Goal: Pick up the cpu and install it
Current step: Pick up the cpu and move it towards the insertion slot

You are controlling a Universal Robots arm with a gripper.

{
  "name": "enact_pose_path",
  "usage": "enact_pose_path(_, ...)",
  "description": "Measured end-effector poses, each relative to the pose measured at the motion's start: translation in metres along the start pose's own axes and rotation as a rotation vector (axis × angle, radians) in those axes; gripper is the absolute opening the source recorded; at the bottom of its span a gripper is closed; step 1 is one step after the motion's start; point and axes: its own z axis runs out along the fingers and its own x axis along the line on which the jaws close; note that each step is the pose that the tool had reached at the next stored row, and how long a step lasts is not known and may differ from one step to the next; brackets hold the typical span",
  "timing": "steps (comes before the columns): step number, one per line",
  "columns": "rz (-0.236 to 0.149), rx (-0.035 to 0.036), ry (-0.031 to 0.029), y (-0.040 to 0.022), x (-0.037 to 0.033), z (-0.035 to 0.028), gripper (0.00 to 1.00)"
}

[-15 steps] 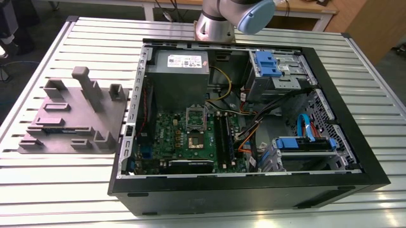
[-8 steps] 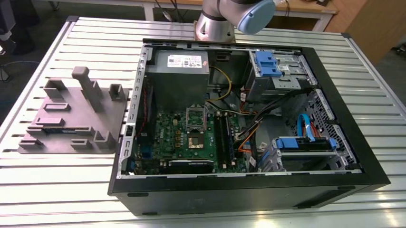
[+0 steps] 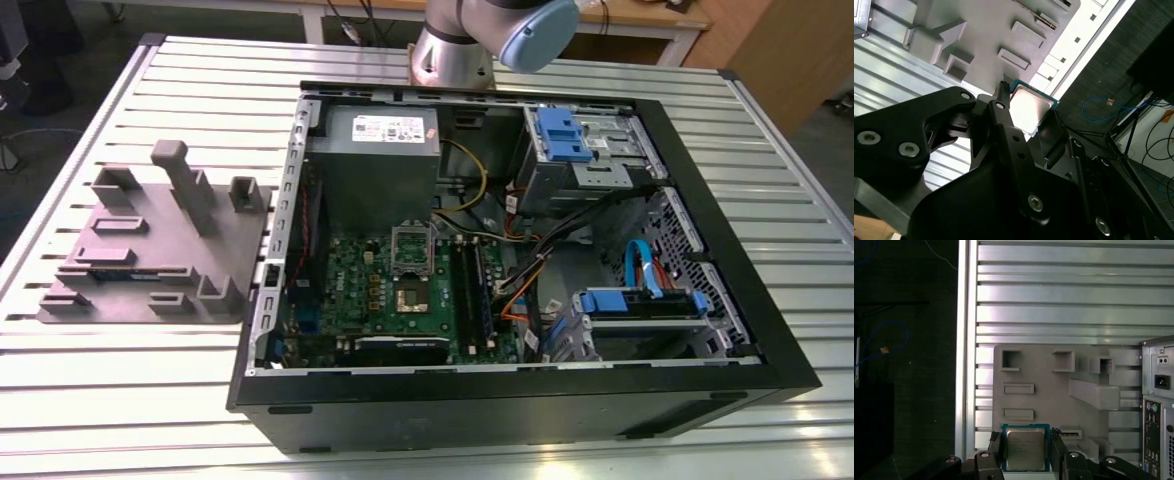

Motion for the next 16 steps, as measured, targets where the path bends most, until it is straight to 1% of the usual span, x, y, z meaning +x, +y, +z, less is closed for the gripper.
enact_pose_path(16,0.0,0.0001,0.0002,0.0,-0.0022,-0.0001,0.47)
